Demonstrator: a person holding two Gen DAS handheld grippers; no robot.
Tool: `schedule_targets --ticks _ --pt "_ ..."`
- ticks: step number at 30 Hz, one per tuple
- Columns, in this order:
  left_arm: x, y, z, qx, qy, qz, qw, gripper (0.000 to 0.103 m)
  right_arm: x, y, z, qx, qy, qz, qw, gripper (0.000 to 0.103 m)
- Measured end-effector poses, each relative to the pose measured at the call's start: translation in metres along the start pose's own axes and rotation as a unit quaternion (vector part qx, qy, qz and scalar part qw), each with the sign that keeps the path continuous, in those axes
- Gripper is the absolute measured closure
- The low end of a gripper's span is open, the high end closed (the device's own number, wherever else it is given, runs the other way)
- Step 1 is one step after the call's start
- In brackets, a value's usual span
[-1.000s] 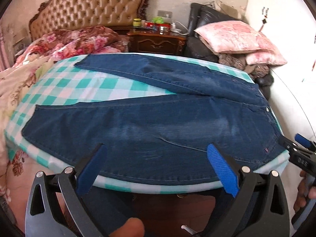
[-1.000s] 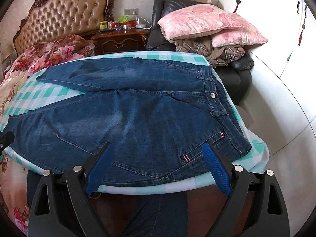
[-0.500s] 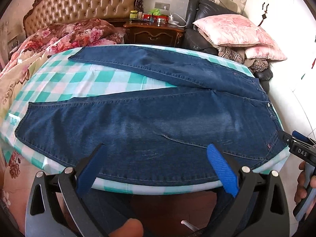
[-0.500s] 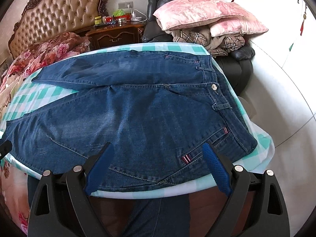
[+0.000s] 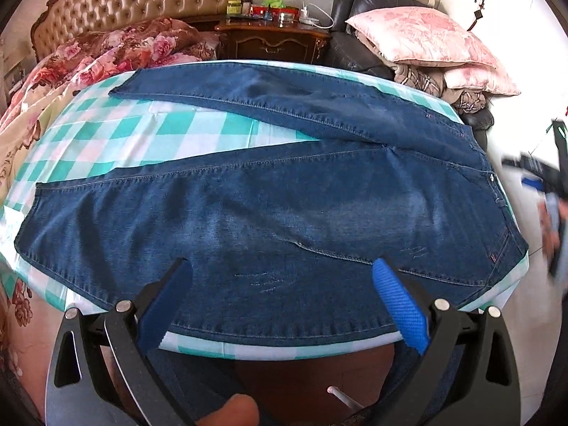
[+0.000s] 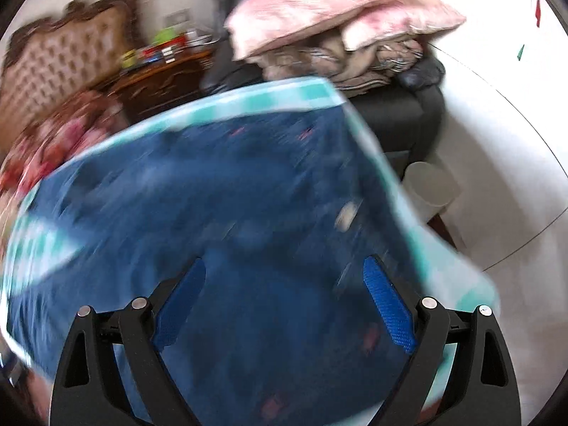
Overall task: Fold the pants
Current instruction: 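Grasp the jeans waistband with the right tool and lift it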
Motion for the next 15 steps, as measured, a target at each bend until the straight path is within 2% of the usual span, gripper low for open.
schedule_targets --ticks 4,6,8,11,15 --pt "-0.003 -0.002 0.014 -0.014 -0.008 -0.008 0.9998 0.002 0.058 -0.07 0.062 -0.023 0.024 0.039 0.999 0.017" --pt "-0.005 -0.004 0.023 -0.023 -0.014 -0.012 0.9996 0.002 0.076 -0.1 0.095 -0.04 0.029 0.04 0.998 0.025" --pt "-0.01 -0.006 0.032 -0.031 -0.024 -0.017 0.9991 0.002 0.088 -0.121 0.125 -0.055 0.025 0.05 0.997 0.027" --pt "-0.018 -0.012 0.041 -0.038 -0.039 -0.025 0.9982 0.002 0.094 -0.142 0.166 -0.08 0.035 0.049 0.995 0.029" --pt "-0.03 -0.023 0.045 -0.032 -0.049 -0.04 0.9975 0.002 0.095 -0.148 0.199 -0.105 0.033 0.045 0.993 0.045"
Point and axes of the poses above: each gripper's, at about its wrist camera, not at the fingertips, and z roughly the way its jaws point, x to its right, y to its underside, the point moved 2 cm from there along z, roughly the way its jaws point, and after that the axes turned 11 degrees about -z, right-handed, at the moved point
